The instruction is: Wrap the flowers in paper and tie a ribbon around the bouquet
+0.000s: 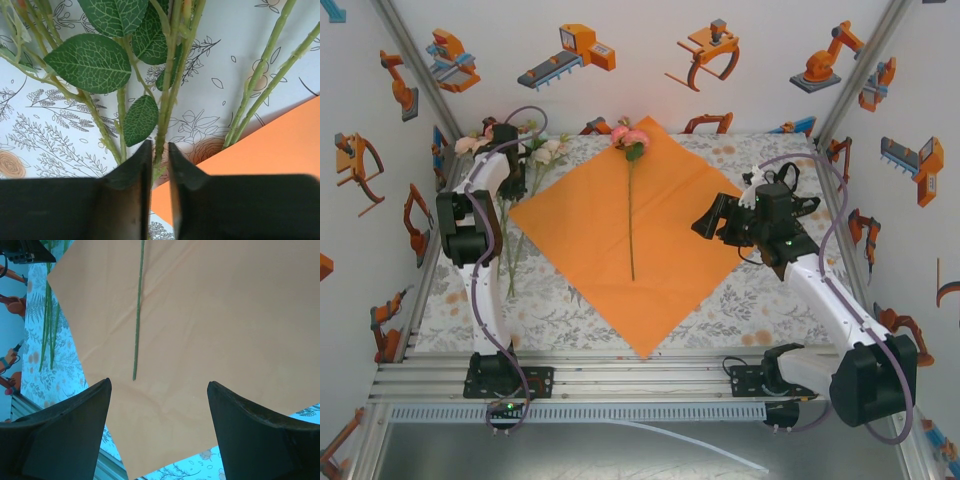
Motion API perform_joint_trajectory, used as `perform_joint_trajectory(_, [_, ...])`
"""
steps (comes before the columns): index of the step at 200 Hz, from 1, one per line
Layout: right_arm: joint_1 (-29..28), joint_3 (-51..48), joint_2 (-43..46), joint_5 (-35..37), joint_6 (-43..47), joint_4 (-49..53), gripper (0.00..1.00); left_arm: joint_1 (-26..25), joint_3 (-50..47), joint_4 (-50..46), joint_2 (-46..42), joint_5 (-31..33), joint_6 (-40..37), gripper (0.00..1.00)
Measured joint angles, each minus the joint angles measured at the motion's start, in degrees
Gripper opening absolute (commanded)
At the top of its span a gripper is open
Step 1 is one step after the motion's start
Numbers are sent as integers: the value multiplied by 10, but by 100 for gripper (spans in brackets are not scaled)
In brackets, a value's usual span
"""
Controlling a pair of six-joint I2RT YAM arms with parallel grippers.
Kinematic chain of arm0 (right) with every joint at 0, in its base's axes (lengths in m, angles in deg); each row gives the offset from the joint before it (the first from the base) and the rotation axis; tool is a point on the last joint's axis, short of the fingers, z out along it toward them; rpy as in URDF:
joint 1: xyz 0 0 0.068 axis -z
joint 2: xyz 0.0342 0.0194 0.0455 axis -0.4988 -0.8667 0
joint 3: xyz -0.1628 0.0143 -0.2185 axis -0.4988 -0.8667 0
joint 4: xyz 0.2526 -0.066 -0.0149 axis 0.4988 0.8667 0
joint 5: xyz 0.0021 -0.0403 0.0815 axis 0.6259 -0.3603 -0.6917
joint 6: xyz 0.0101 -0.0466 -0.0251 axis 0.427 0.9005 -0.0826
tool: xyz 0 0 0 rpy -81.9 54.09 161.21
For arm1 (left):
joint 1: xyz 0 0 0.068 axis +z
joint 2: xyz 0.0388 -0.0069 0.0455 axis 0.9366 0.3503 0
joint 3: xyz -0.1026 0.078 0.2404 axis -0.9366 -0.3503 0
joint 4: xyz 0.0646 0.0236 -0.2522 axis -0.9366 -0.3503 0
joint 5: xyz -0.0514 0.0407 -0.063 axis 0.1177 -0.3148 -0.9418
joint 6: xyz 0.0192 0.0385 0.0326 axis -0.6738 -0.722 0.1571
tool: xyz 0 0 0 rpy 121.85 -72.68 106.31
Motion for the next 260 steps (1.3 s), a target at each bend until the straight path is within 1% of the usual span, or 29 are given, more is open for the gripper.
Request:
perform_joint_trajectory(26, [0, 0, 0, 0, 0, 1, 71, 0, 1, -2, 0, 2, -5, 5])
perform_joint_trajectory(37, [0, 0, 0, -1, 0, 1, 70, 0, 1, -3, -3, 2, -6, 2])
perform_joint_trajectory(54, [0, 0, 0, -7, 0, 0, 70, -1, -2, -4, -13, 5, -6, 1])
perform_joint_trajectory(81, [0, 0, 1, -32, -2, -2, 70, -6, -12, -8, -61, 17, -7, 0])
perform_joint_trajectory(117, [0, 0, 19, -48, -3, -3, 70, -26, -13, -12, -163, 45, -8, 0])
perform_joint_trajectory(137, [0, -2, 33, -48, -4, -6, 70, -38, -14, -13, -220, 46, -3, 0])
perform_joint_trajectory(151, [0, -2, 39, -48, -5, -8, 70, -49, -20, -12, -263, 27, 23, 0])
perform_joint_trajectory(164, [0, -5, 38, -48, -5, -13, 70, -62, -40, 7, -304, -13, 69, 0])
perform_joint_trajectory(174, [0, -7, 37, -48, -7, -15, 70, -79, -73, 48, -340, -64, 124, 0])
perform_joint_trajectory(184, [0, -9, 36, -48, -9, -17, 70, -97, -99, 89, -360, -100, 169, 0])
perform_joint_trajectory(190, [0, -9, 33, -48, -12, -19, 70, -117, -116, 123, -368, -126, 208, 0])
perform_joint_trajectory(206, [0, -9, 29, -48, -16, -20, 70, -165, -130, 187, -352, -157, 268, 0])
perform_joint_trajectory(225, [0, -9, 29, -48, -15, -19, 70, -234, -96, 230, -277, -170, 304, 0])
perform_joint_trajectory(244, [0, -9, 29, -47, -14, -18, 71, -292, -8, 220, -163, -165, 305, 0])
perform_joint_trajectory(260, [0, -9, 29, -47, -13, -17, 71, -325, 56, 197, -80, -154, 295, 0])
